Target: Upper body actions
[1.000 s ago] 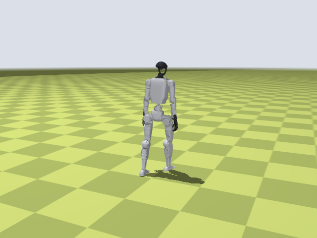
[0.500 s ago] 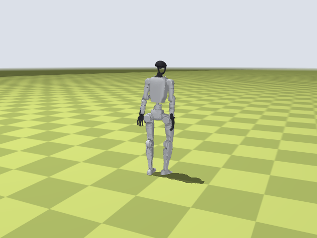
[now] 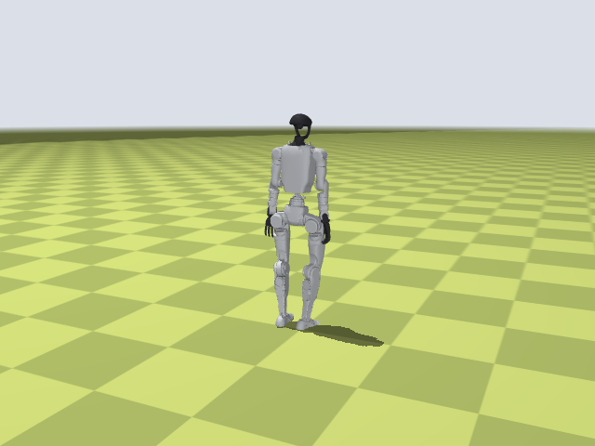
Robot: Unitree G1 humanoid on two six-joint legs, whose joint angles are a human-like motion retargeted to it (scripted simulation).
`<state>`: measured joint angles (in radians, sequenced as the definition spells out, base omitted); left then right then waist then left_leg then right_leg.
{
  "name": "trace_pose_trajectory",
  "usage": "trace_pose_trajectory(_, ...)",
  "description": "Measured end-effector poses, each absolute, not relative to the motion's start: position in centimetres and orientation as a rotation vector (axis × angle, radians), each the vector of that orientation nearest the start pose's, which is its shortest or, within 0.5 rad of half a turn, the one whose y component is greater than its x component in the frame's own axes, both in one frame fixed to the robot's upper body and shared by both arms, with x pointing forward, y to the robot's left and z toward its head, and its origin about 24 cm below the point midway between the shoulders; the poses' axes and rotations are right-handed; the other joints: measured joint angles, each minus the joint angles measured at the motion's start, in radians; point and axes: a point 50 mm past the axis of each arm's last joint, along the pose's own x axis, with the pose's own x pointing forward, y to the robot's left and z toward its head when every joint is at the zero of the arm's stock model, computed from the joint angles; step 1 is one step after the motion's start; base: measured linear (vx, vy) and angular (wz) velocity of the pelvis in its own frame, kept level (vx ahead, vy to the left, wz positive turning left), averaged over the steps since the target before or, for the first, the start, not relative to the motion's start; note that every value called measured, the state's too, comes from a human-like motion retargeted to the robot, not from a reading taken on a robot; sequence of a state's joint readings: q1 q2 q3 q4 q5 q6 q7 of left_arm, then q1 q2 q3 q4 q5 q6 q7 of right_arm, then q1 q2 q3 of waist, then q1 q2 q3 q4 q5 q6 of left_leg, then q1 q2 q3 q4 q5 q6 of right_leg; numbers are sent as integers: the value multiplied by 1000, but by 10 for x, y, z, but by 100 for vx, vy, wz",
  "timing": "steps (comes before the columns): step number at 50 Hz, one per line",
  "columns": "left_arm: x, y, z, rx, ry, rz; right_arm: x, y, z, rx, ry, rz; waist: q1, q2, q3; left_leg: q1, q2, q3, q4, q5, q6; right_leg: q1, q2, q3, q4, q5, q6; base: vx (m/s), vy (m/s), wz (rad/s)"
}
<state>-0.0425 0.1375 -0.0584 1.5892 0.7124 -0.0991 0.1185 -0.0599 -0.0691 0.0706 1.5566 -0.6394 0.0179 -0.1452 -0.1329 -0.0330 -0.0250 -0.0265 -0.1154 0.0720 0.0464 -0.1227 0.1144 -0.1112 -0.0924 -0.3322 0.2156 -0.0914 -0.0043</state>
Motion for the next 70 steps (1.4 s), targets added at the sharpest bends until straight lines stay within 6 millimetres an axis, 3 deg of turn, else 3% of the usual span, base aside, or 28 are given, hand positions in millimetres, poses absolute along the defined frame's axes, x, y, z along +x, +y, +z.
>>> trace_pose_trajectory(10,46,189,-177,690,1324,-406,11,-187,-178,-713,1551,406,13,-3,-24,15,11,-6,11,18,-23,42,20,-2,-50,0,-17,3,-10,-1)
trace_pose_trajectory(26,7,192,-177,787,1368,-290,-15,-191,-177,-612,1671,376,-10,-12,-29,-5,47,3,20,47,-62,57,62,1,-112,-5,-69,-3,-15,0)
trace_pose_trajectory(33,7,192,-176,771,1358,-181,-15,-191,-177,-604,1669,370,-15,-16,-27,-36,63,3,54,56,-87,62,72,-7,-143,-4,-88,-6,-15,8)
trace_pose_trajectory(38,40,188,-172,714,1162,101,-7,-190,-177,-609,1645,370,-20,-24,-20,-73,73,0,112,57,-114,59,72,-12,-148,-8,-100,-7,-15,11)
trace_pose_trajectory(45,125,209,-133,775,682,503,-2,-193,-177,-621,1631,357,-24,-45,-23,-182,72,-26,288,134,-177,59,50,-32,-150,-16,-114,-6,-11,21)
trace_pose_trajectory(51,197,236,-60,1059,91,632,-3,-201,-176,-635,1642,334,9,-64,-39,-288,32,-17,434,217,-159,49,21,-18,-146,-17,-129,-2,-6,1)
trace_pose_trajectory(55,228,247,0,1285,-352,658,-6,-205,-175,-639,1662,314,36,-44,-48,-307,7,-42,374,206,-188,49,40,-2,-149,-17,-140,6,-1,-25)
trace_pose_trajectory(57,241,251,21,1375,-449,595,-7,-206,-175,-629,1666,303,47,-27,-43,-306,-12,-90,301,200,-194,60,59,4,-152,-20,-146,8,-1,-27)
trace_pose_trajectory(62,268,270,44,1541,-289,539,-10,-207,-174,-602,1672,282,74,7,-22,-308,8,-44,129,190,-156,93,98,15,-160,-31,-157,10,1,-21)
trace_pose_trajectory(67,276,290,38,1705,-47,532,-12,-206,-175,-602,1683,300,46,24,-3,-304,-2,6,20,141,-138,130,113,-5,-168,-48,-159,13,2,15)
trace_pose_trajectory(70,276,292,35,1751,2,541,-9,-204,-175,-613,1673,324,25,22,6,-290,-7,-2,-3,132,-117,145,114,-13,-166,-63,-159,20,4,12)
